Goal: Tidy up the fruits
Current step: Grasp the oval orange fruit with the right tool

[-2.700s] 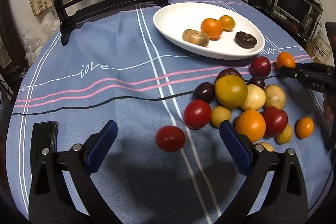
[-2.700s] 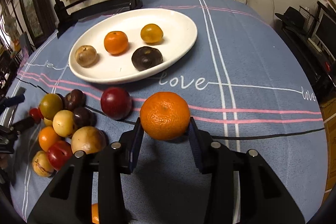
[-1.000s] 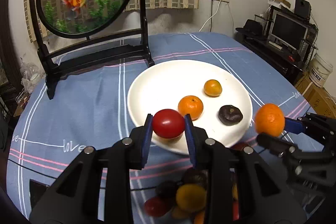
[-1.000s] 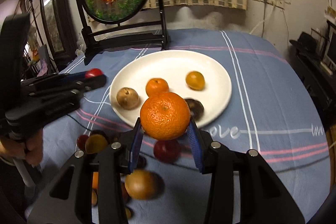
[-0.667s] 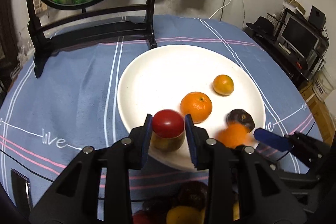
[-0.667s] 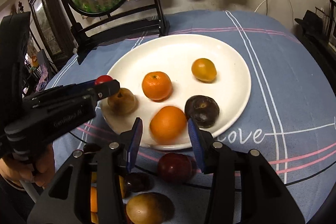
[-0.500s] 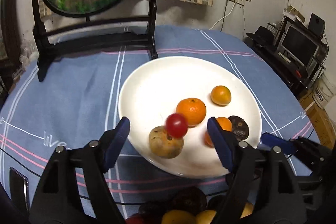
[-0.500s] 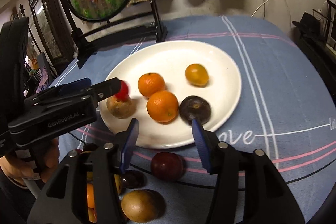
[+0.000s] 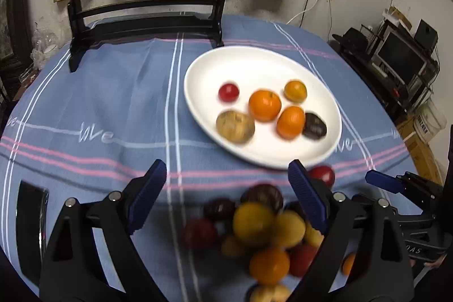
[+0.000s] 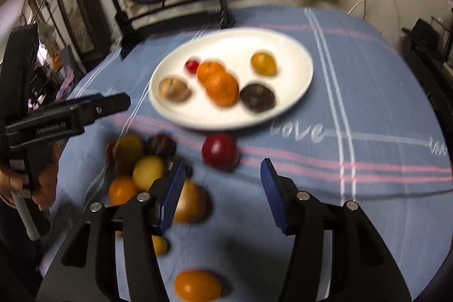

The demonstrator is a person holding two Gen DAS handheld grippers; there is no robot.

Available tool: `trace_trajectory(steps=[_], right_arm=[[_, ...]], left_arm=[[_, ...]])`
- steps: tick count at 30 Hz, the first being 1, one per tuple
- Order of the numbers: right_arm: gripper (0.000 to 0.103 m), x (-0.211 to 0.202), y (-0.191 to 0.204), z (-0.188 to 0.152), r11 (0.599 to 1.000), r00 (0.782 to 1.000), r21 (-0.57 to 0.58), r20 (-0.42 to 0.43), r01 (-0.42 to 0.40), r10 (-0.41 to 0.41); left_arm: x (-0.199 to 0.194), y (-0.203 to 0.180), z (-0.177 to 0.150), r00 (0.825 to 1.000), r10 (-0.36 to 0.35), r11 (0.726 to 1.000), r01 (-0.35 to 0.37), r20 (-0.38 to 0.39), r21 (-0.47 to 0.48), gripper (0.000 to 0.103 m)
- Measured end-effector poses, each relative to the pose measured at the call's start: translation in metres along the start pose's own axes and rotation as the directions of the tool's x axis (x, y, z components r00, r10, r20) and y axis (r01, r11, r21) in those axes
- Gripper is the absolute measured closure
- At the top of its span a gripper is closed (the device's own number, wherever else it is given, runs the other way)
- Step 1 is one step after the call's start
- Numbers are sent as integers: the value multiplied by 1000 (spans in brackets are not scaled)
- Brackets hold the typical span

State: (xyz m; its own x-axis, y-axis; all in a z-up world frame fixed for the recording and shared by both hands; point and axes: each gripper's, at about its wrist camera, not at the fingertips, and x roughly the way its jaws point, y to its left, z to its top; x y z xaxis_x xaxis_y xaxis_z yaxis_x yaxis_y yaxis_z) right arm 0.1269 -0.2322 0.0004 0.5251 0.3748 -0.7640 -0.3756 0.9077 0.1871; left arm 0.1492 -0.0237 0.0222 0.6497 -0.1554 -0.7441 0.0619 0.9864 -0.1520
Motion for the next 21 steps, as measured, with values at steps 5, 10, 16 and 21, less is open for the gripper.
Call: trace_trajectory(steps=[5,10,16,21], right_arm=[[47,-15,13,-36,996,999,-83,-39,-21,18],[47,-28,26,-71,990,998,-141,-54,-15,7],[57,-24,25,-87,995,997,-93,-67,20,-26],[59,-16,30,-88,994,997,-104,-72,27,-35]], left_arm=[[-16,-1,-34,999,16,999,-15,-33,31,14],[-29,3,-60,999,0,1000,0,-47,11,14],[-43,1,-74,998,-26,1000,27,-63,13,14],[-51,-8,-84,997,-28,998,32,-70,62,14]])
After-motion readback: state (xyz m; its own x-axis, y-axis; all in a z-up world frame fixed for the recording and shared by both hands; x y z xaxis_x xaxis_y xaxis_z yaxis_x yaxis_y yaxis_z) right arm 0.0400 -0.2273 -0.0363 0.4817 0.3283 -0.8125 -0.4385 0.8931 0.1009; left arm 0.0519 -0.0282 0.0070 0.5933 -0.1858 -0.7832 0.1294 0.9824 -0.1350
